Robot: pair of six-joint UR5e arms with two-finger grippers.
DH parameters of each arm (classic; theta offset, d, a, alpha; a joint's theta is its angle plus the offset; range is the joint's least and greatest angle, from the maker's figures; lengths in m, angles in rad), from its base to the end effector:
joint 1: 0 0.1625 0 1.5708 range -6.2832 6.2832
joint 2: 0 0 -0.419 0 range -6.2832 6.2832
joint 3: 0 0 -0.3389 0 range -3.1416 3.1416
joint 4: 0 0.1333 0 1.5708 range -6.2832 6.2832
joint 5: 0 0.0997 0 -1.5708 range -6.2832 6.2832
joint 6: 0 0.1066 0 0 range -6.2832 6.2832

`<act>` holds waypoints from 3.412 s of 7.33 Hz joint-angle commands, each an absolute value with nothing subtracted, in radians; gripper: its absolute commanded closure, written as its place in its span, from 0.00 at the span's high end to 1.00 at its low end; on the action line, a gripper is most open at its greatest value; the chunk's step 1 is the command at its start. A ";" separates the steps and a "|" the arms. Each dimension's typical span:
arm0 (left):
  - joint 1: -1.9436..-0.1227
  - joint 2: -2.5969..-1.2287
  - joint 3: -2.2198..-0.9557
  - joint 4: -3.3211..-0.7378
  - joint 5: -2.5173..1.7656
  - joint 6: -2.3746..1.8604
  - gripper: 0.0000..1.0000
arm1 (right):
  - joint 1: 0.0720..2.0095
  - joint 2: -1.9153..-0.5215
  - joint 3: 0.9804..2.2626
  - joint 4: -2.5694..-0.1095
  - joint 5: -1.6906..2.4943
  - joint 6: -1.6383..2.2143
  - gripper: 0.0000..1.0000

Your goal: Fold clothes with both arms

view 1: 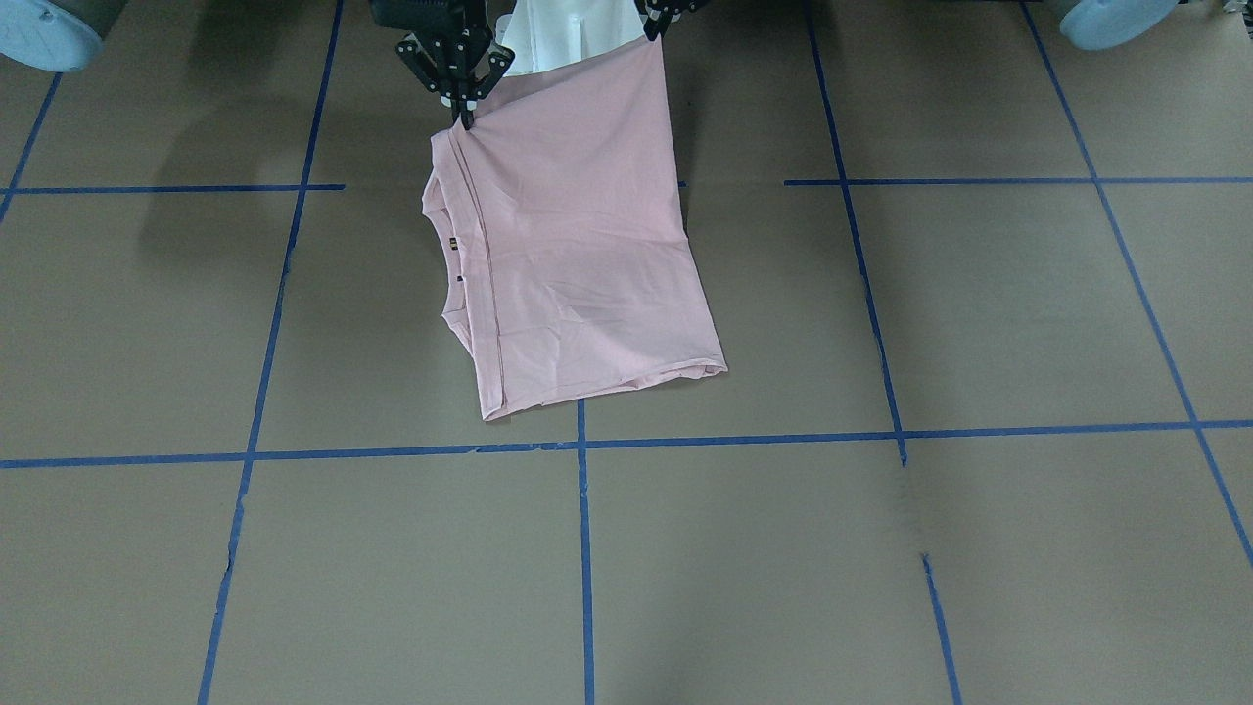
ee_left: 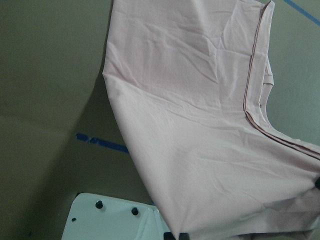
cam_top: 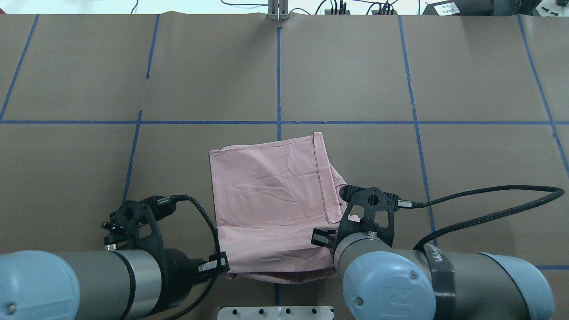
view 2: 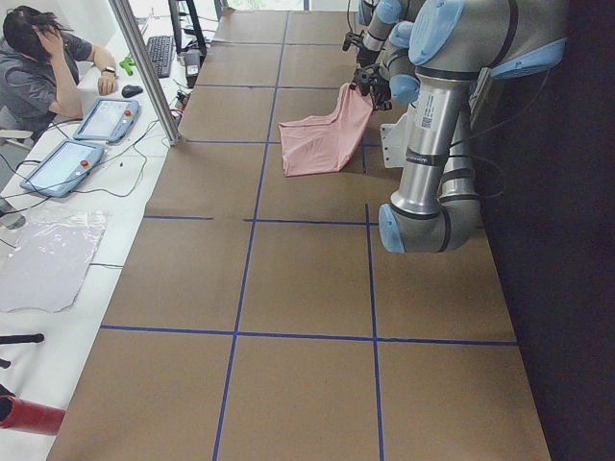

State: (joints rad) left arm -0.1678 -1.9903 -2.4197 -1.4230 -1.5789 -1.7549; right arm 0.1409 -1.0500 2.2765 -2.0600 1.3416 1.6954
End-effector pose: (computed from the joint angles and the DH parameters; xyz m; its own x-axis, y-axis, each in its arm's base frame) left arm 0.3831 -0.1992 0.1783 0.3925 -0.2522 -0.8845 0.2357 0.9572 -0.1683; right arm -0.4397 -0.2215 0.2168 0.6915 0.2203 0.6880 -0.3768 0.9225 0.0833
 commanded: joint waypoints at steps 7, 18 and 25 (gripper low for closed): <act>-0.492 -2.072 -1.978 -1.647 -1.637 -1.456 0.00 | 0.415 -0.879 1.757 -1.703 1.399 1.513 0.00; -1.016 -1.886 -1.883 -1.766 -2.049 -0.412 1.00 | 0.999 -0.936 1.437 -1.442 2.053 0.643 1.00; -1.564 -1.595 -1.691 -1.723 -2.279 0.202 1.00 | 1.639 -1.487 1.451 -1.467 2.186 -0.193 1.00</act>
